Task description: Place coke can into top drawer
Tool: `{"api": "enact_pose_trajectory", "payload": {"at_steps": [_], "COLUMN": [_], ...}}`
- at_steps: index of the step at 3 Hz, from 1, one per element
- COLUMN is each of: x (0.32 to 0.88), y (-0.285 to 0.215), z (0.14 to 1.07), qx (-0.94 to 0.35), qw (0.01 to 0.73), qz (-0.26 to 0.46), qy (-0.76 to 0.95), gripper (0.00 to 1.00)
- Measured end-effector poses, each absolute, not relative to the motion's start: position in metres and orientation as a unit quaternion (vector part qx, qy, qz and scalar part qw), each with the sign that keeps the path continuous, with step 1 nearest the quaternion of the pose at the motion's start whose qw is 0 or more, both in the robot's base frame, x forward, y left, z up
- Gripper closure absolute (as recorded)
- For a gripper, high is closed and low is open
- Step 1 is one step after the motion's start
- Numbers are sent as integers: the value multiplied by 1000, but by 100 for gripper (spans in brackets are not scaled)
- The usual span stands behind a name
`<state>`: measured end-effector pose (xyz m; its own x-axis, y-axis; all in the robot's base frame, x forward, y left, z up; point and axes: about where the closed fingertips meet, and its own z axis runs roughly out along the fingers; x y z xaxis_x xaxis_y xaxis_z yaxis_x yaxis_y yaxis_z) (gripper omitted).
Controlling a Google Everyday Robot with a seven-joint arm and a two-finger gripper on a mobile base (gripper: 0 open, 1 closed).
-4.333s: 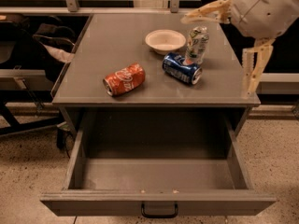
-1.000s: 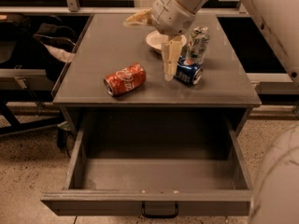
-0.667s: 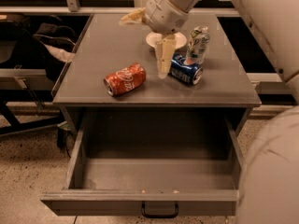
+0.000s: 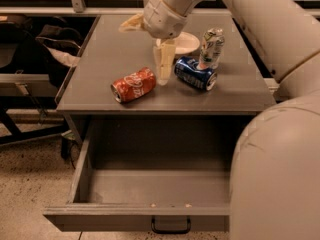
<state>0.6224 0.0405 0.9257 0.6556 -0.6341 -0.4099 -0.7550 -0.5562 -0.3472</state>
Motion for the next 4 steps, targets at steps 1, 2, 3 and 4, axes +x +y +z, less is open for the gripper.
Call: {"api": "enact_pose_trajectory", "payload": {"at_steps": [1,2,3,4], "x": [617,617,619,623], "y": [46,47,48,60], "z": [902,900,897,876], "qx": [-870,-870,-866,-865], "qw": [239,239,245,242], "qz": [142,142,143,170], "qy": [407,407,412,405], "gripper": [0,0,0,0]}}
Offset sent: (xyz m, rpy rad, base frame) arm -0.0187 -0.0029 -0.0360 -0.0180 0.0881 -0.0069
